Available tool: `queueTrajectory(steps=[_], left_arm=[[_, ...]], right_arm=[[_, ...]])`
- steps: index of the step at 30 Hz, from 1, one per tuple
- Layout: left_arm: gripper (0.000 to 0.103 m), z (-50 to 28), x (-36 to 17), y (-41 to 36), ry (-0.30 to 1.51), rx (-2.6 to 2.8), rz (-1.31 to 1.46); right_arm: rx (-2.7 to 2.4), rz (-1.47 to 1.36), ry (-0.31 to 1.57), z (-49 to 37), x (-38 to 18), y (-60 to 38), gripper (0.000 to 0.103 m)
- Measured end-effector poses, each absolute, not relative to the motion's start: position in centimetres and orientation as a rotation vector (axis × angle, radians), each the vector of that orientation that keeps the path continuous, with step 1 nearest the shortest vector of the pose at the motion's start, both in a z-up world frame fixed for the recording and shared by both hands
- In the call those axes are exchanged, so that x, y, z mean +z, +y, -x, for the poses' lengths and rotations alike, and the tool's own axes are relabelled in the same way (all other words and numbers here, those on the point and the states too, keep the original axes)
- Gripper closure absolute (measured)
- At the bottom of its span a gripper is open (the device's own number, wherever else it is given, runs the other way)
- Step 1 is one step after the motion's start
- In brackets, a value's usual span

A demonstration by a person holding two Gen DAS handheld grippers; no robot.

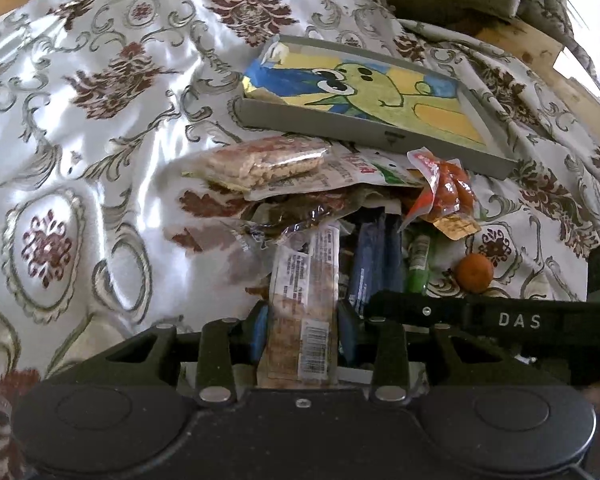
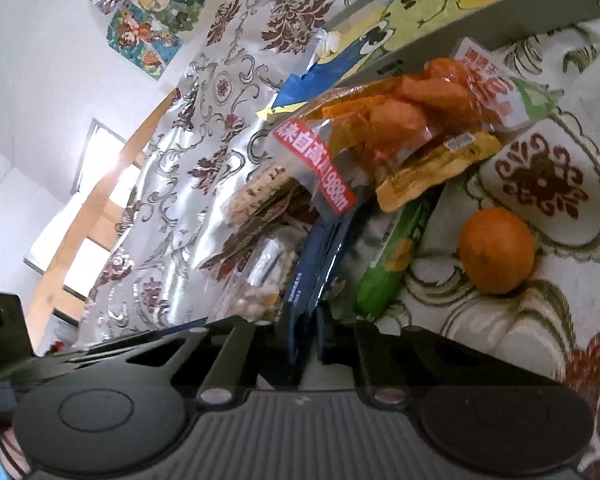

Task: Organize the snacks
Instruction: 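Lift the clear bar with the left tool while the right tool lifts the blue stick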

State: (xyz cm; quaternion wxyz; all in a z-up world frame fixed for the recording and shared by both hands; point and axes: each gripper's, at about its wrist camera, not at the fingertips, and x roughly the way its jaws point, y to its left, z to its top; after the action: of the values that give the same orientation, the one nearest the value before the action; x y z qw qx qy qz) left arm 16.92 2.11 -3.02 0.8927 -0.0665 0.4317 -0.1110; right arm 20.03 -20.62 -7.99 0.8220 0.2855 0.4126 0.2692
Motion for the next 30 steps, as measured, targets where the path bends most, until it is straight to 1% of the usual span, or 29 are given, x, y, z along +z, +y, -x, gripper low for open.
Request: queueTrajectory(steps=[5,7,10,14,22,30], left_arm=[[0.066,-14.8,-2.5,2.4,0.926,-0.187,0.185],[0.066,-14.0,-2.4,2.7,0.957,-0.176,0.244],[0.066,-12.8,-2.2,3.1,0.99,-0.183,0.356],[0.066,-11.8,-1.6,3.0,1.001,-0.205,0.455],[0.066,-11.7,-0.1,2.0,0.965,-0.216,0.507],[0.066,-12.1,2.5,2.2,0.912,-0.199,0.475]], right_arm=[[0.592,-0.567,0.88,-18.2,-6.7,-20.7,0.094],[0.595,-0.546,0.879,-17.2,-6.1,-20.7,0.094],[0.599,-0.532,0.868,-15.8,-5.1,-20.8,0.098],[0.583,-0.523,0.832,-14.4,-3.3,-21.1,0.098],[0.567,-0.526,0.759,-13.3,-1.6,-22.1,0.098],[0.577,-0.541,0.67,-13.3,-0.1,-23.2,0.099]])
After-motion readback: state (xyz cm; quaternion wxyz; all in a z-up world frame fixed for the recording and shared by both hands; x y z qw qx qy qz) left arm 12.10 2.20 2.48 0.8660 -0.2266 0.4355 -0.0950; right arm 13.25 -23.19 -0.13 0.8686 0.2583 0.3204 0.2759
